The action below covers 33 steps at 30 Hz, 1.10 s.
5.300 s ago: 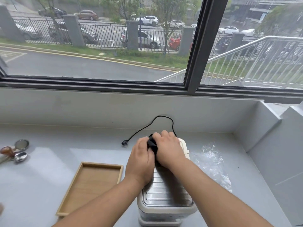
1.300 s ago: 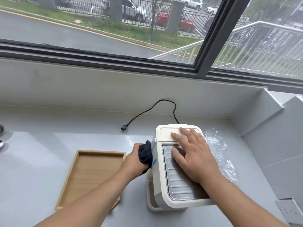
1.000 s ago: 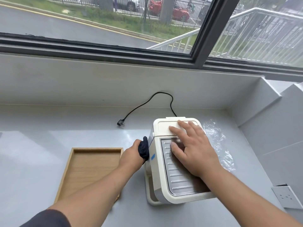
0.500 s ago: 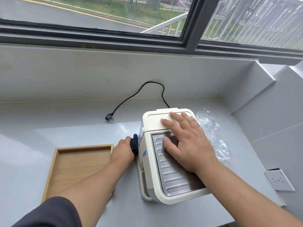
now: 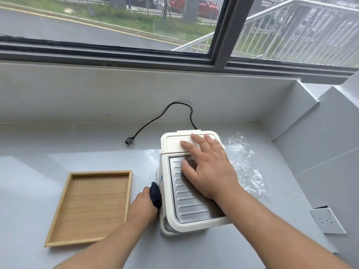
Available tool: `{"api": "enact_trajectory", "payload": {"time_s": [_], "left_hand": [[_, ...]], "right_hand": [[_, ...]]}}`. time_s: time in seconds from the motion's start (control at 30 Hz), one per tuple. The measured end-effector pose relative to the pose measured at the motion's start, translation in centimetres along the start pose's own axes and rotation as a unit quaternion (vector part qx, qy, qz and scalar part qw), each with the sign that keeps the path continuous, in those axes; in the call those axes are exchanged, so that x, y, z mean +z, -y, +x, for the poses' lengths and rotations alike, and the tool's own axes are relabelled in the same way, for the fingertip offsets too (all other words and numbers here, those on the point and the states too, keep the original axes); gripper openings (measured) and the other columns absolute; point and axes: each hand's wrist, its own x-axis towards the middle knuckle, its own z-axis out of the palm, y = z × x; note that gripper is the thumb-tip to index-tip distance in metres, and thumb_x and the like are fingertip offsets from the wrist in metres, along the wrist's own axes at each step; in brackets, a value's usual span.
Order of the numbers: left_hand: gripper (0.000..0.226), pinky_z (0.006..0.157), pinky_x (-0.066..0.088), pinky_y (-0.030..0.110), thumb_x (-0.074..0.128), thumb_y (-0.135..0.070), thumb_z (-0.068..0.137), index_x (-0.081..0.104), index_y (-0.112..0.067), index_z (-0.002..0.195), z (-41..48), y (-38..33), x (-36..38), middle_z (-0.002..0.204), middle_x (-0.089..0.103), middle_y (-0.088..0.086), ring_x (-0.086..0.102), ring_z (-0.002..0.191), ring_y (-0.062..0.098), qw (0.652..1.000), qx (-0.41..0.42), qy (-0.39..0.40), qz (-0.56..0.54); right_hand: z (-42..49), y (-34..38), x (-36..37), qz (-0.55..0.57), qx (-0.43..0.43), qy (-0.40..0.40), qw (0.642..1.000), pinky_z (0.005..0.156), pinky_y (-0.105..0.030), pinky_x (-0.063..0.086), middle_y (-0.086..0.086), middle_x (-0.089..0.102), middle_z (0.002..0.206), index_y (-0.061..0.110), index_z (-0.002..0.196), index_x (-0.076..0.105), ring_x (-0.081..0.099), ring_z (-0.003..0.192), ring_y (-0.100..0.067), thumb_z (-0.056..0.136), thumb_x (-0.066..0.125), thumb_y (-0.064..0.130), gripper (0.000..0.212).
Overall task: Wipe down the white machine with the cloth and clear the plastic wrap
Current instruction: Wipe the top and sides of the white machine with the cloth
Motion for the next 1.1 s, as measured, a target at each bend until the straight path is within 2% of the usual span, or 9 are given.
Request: {"api": "enact_trajectory", "payload": {"time_s": [0.1,0.2,0.37,0.53,0.67,0.73,0.83,0.93,1.1], "left_hand": [[0.022,0.08,0.056,0.043,0.054,-0.029,0.087,0.045,-0.02,0.105,-2.0,-0.4,0.3,0.103,0.061,0.003,0.065,0.09,0.03,1.0,-0.02,0.014,-0.003],[0.037,0.083,0.056,0.043,0.061,-0.038,0.084,0.046,-0.019,0.112,-3.8,-1.0,0.3,0.109,0.059,0.002,0.065,0.095,0.029,0.998,-0.041,0.036,-0.026],[0.039,0.078,0.055,0.038,0.057,-0.048,0.081,0.047,-0.024,0.109,-6.5,-1.3,0.5,0.103,0.06,-0.003,0.063,0.088,0.021,0.995,-0.064,0.037,-0.062],[0.042,0.076,0.055,0.036,0.062,-0.04,0.076,0.048,-0.027,0.114,-9.0,-0.9,1.9,0.1,0.063,-0.005,0.063,0.089,0.018,0.991,-0.098,0.038,-0.077],[0.036,0.066,0.053,0.032,0.054,-0.044,0.071,0.052,-0.027,0.102,-10.4,-1.7,3.0,0.086,0.068,-0.005,0.064,0.078,0.019,0.987,-0.148,0.008,-0.068],[0.034,0.063,0.051,0.03,0.055,-0.042,0.068,0.054,-0.025,0.097,-10.9,-2.2,3.4,0.08,0.068,-0.005,0.065,0.074,0.018,0.981,-0.18,0.006,-0.069],[0.038,0.059,0.047,0.027,0.064,-0.032,0.063,0.057,-0.022,0.1,-11.6,-2.8,4.4,0.082,0.069,-0.004,0.066,0.076,0.016,0.975,-0.2,0.02,-0.091],[0.042,0.058,0.045,0.027,0.067,-0.031,0.066,0.059,-0.021,0.106,-11.9,-3.2,5.0,0.086,0.069,-0.004,0.066,0.081,0.017,0.971,-0.21,0.017,-0.11],[0.051,0.067,0.048,0.029,0.071,-0.034,0.068,0.056,-0.02,0.115,-12.5,-4.3,5.7,0.096,0.07,-0.001,0.066,0.088,0.022,0.968,-0.223,0.002,-0.119]], "right_hand": [[-0.1,-0.1,0.1,0.005,-0.002,0.001,1.0,0.129,-0.046,0.006,0.004,0.03,0.168,0.045,0.153,0.038,0.016,0.156,-0.028,0.094,0.031,0.062,0.062],[0.0,-0.1,0.1,0.005,-0.007,-0.002,1.0,0.128,-0.048,0.007,0.001,0.031,0.168,0.043,0.153,0.039,0.018,0.156,-0.031,0.095,0.031,0.061,0.062],[0.0,-0.1,0.2,0.002,-0.012,0.004,1.0,0.128,-0.05,0.008,0.0,0.03,0.168,0.042,0.155,0.037,0.016,0.156,-0.033,0.095,0.03,0.06,0.063],[-0.2,-0.4,0.1,0.015,-0.02,0.007,1.0,0.128,-0.051,0.007,-0.001,0.029,0.169,0.042,0.154,0.038,0.016,0.156,-0.034,0.095,0.03,0.06,0.063],[-0.5,-0.7,-0.3,0.04,-0.023,0.01,0.999,0.128,-0.051,0.008,-0.001,0.033,0.167,0.036,0.155,0.039,0.018,0.156,-0.034,0.095,0.035,0.057,0.063],[-0.7,-0.8,-0.5,0.067,-0.028,-0.018,0.997,0.126,-0.052,0.016,-0.002,0.043,0.16,0.031,0.152,0.044,0.027,0.151,-0.032,0.095,0.043,0.051,0.061],[-1.1,-1.4,-1.1,0.121,-0.033,-0.078,0.989,0.119,-0.045,0.029,-0.001,0.057,0.144,0.025,0.143,0.056,0.041,0.138,-0.026,0.094,0.055,0.038,0.051],[-2.4,-3.4,-1.3,0.133,-0.05,-0.109,0.984,0.109,-0.039,0.039,0.002,0.064,0.135,0.024,0.135,0.064,0.048,0.127,-0.023,0.094,0.058,0.028,0.041],[-6.3,-8.3,-0.4,0.255,0.022,-0.167,0.952,0.099,-0.025,0.036,0.011,0.062,0.127,0.027,0.13,0.065,0.047,0.118,-0.014,0.094,0.05,0.025,0.039]]}}
